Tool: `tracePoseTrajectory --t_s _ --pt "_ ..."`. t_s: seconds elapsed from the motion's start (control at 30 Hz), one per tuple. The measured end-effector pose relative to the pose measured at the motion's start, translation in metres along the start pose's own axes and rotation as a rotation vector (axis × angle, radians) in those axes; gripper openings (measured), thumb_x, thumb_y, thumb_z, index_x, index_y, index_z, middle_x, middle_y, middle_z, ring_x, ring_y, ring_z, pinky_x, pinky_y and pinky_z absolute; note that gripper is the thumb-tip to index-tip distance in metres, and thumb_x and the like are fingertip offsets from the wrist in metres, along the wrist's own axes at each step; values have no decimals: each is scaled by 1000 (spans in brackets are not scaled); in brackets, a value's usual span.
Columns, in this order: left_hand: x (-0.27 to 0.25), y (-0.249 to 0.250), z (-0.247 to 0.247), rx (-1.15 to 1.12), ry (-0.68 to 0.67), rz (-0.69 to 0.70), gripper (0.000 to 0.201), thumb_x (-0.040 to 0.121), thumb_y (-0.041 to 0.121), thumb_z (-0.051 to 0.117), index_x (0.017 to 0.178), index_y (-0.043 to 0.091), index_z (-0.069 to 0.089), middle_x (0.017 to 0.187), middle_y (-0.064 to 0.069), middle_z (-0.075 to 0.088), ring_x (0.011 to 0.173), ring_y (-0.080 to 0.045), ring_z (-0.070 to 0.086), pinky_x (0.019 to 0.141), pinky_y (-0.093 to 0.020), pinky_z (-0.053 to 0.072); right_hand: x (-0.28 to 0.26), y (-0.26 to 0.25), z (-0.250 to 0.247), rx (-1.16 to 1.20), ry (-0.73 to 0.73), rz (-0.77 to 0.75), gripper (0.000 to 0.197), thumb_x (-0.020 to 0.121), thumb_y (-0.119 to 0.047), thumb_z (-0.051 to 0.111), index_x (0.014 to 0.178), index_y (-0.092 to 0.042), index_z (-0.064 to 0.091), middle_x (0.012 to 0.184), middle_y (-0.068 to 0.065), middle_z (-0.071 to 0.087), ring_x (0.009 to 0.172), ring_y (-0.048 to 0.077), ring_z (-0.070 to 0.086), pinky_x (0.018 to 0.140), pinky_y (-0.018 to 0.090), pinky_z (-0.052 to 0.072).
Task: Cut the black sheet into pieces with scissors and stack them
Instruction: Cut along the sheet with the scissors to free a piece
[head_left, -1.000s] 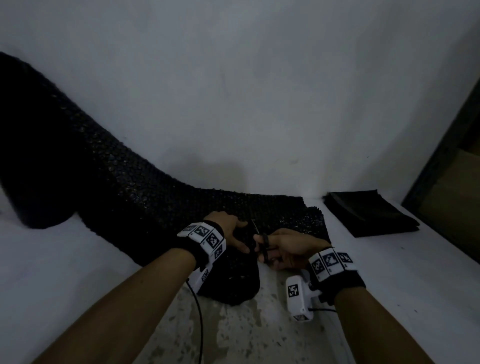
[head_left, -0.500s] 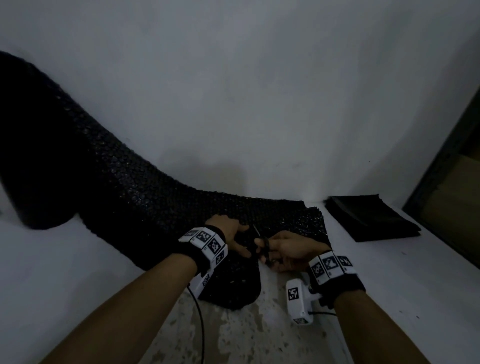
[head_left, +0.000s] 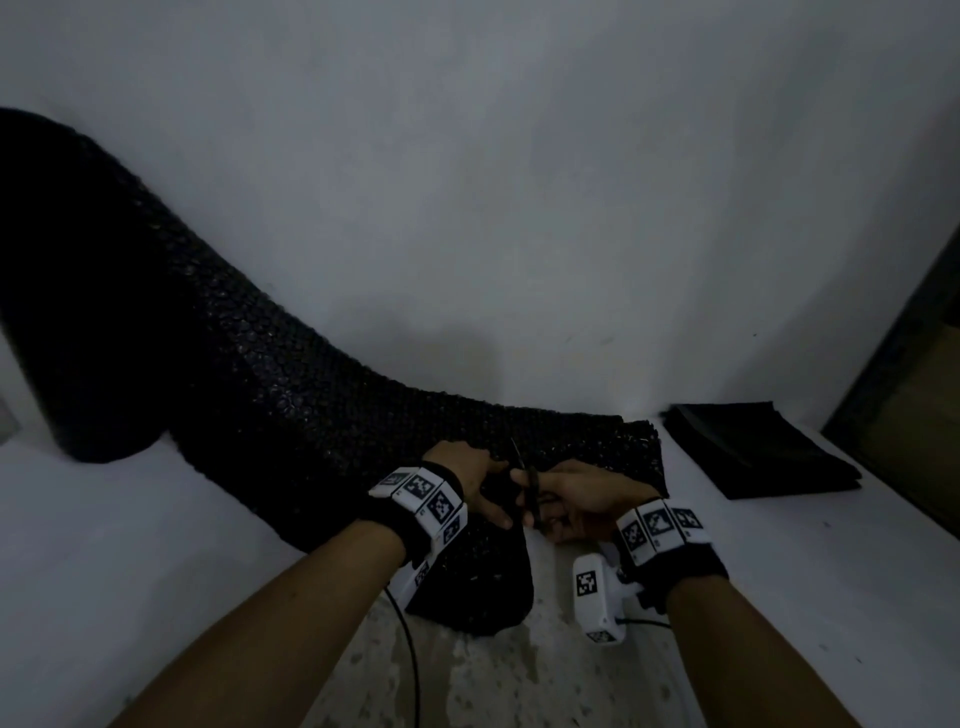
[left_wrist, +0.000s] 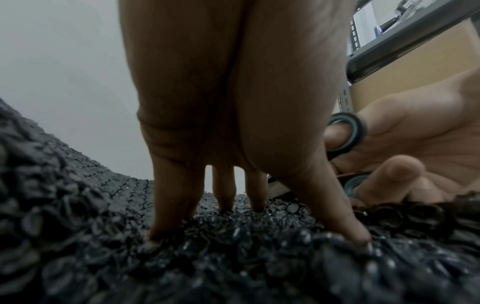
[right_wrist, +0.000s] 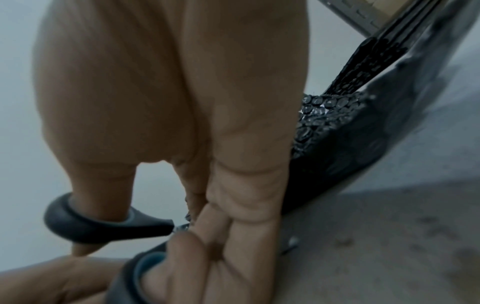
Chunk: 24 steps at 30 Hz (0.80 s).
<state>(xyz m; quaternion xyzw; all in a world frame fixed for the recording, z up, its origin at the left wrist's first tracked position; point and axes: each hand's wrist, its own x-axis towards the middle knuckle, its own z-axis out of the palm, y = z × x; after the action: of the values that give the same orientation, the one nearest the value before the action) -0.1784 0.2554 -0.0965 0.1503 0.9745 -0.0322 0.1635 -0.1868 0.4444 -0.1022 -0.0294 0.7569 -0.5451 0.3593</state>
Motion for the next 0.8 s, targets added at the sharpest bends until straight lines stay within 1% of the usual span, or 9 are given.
tracePoseTrajectory --t_s 0.17,0.3,0.33,0.4,0.47,0.53,0.63,0.7,0.8 --pt "1 -1 0 -8 2 7 94 76 77 61 153 31 34 145 -9 51 120 -32 57 100 -46 49 5 0 -1 -10 13 -22 42 89 -44 70 91 -2 68 75 13 68 55 17 56 56 27 45" --pt "3 0 1 -9 -13 -17 97 75 79 60 153 29 33 147 -11 49 125 -34 54 105 -48 45 4 3 1 -13 26 -50 38 96 -35 64 82 0 66 55 4 60 45 13 46 49 25 39" --pt "3 0 0 -11 -13 -17 98 75 79 60 154 28 32 147 -12 49 125 -34 54 105 -48 45 4 3 1 0 28 -55 38 96 -35 64 82 0 66 53 4 59 45 13 45 49 25 38" --pt "3 -1 1 -18 -12 -14 98 75 79 61 154 28 32 148 -11 48 126 -34 53 105 -47 45 3 4 1 5 38 -58 39 94 -37 66 82 0 67 56 5 61 46 14 47 50 25 40" --pt "4 -1 2 -19 -13 -19 96 74 79 61 151 25 39 147 -11 49 124 -34 55 104 -46 46 2 3 1 -23 43 -59 42 92 -41 68 82 0 69 61 8 65 48 16 53 52 26 44" --pt "4 -1 3 -21 -8 -15 92 74 79 62 146 23 45 146 -11 50 122 -33 56 103 -45 48 1 1 1 -14 19 -53 46 89 -44 69 88 2 69 69 12 68 52 18 57 54 28 47" --pt "4 -2 3 -22 6 0 89 74 78 64 143 25 48 144 -11 52 117 -33 59 99 -44 50 4 -2 0 -1 6 -30 53 84 -46 72 101 4 68 78 15 69 57 20 59 57 29 48" --pt "5 -2 4 -14 8 0 89 72 79 63 141 24 50 143 -11 53 116 -33 60 98 -45 51 5 -2 0 0 9 -19 55 83 -47 73 103 4 68 79 15 69 57 20 58 57 29 48" --pt "5 -3 5 -11 6 2 90 72 79 63 142 24 49 143 -12 53 117 -34 59 98 -46 51 7 -3 -1 22 23 -10 50 86 -45 72 102 3 67 78 15 69 59 20 56 59 29 45"
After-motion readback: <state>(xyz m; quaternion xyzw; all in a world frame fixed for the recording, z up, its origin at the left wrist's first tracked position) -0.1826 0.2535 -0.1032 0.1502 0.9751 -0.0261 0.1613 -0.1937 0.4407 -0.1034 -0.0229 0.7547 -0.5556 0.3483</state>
